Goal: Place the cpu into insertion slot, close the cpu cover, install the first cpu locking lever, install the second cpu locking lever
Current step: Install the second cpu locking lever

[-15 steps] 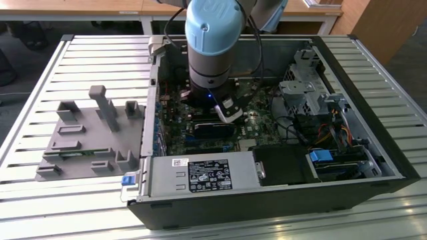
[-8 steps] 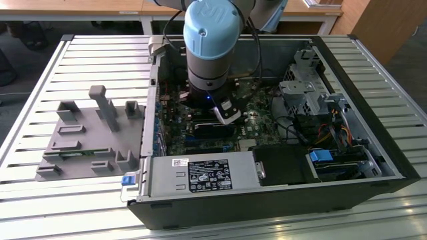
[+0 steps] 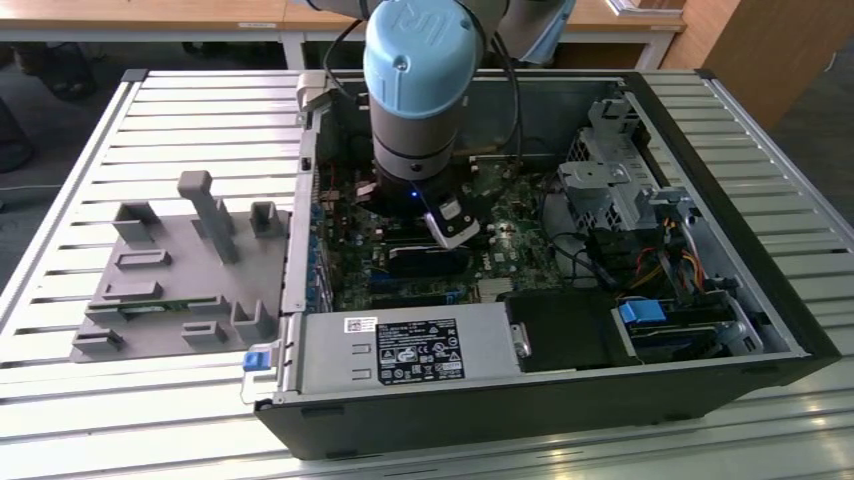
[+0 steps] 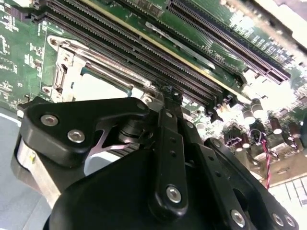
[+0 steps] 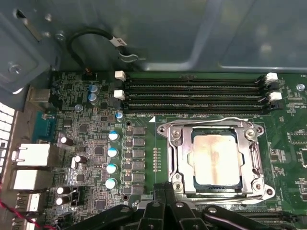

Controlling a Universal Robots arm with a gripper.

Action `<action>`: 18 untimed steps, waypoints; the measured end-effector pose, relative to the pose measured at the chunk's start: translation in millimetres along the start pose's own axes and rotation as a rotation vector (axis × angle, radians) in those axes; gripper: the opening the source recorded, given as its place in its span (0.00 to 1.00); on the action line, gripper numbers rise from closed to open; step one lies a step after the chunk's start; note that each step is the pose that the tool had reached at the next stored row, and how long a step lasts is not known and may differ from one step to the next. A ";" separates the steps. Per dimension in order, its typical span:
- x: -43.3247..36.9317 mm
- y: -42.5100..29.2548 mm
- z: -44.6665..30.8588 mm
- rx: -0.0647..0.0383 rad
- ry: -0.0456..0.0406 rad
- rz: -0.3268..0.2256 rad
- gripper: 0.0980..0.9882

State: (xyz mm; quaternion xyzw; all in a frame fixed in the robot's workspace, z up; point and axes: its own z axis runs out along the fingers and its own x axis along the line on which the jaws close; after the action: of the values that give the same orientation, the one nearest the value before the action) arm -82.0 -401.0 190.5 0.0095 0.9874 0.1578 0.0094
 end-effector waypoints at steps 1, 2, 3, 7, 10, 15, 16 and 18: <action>0.0 0.5 -1.4 0.000 -0.0001 0.000 0.01; 0.0 1.0 -3.0 0.000 0.0000 0.000 0.01; -0.1 1.4 -4.4 0.000 0.0000 0.000 0.01; -0.1 2.6 -7.9 0.000 0.0000 0.000 0.01; -0.2 3.4 -10.3 0.000 0.0001 0.000 0.01; -0.2 4.8 -14.9 0.000 0.0001 0.000 0.01; -0.2 5.3 -16.1 0.000 0.0001 0.000 0.01; -0.3 6.0 -18.3 0.000 0.0001 0.000 0.01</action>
State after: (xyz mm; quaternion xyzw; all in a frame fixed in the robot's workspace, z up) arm -82.0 -401.0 209.8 0.0095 0.9874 0.1577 0.0094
